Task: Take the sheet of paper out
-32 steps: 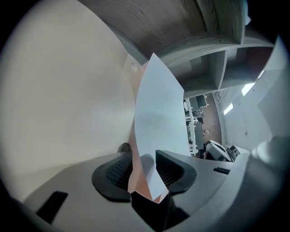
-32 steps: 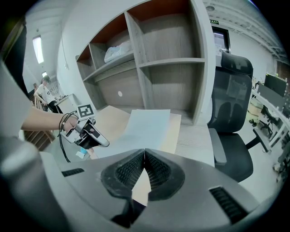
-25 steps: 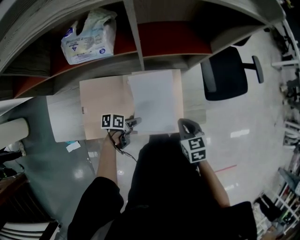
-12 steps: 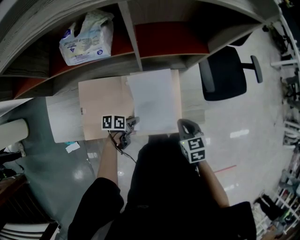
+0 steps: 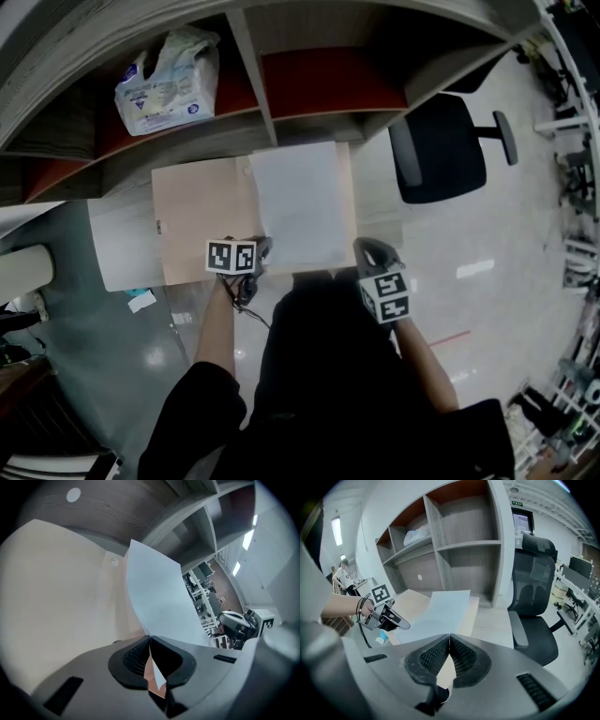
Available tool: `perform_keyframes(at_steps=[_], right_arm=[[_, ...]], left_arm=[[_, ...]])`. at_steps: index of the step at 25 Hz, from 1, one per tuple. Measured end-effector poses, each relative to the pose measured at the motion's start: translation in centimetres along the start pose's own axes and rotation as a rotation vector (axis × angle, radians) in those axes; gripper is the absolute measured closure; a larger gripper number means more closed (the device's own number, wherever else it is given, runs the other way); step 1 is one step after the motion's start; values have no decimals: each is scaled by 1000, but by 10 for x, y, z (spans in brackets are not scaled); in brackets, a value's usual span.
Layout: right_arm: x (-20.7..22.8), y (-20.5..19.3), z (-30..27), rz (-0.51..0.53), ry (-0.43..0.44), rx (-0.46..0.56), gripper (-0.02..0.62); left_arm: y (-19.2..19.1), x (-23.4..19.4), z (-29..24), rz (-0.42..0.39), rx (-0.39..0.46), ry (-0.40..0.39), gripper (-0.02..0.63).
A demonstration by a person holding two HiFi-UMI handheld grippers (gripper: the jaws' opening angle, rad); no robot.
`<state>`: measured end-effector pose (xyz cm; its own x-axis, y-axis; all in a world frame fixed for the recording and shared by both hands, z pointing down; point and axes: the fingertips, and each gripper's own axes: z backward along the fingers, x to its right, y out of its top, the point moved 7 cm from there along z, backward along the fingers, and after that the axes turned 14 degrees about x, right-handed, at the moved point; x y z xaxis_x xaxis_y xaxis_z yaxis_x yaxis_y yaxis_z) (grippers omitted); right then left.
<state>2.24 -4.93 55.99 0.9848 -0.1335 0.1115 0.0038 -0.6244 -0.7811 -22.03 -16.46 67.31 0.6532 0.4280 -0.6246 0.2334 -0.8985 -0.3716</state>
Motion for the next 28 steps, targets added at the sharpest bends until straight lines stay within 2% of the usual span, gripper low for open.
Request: perform_keyframes(at_steps=[5,9,16,22,28], right_arm=[[11,0,-4,-23,0,22,578],[19,2,-7,-30,3,34,578],[33,-2,-14,-104,21,32,577],[46,-10,-26,-261,95,40,577],[67,-14,-44,-417,133,55,563]], left_arm=[[-2,6,-4,-116,-14,27,555],[0,8,-6,-140,-17,35,557],[9,13,-9,-202,-24,31,557],[14,18,-8,-211,-20,20,557],[18,21,-3,-210,-9,-7,558]])
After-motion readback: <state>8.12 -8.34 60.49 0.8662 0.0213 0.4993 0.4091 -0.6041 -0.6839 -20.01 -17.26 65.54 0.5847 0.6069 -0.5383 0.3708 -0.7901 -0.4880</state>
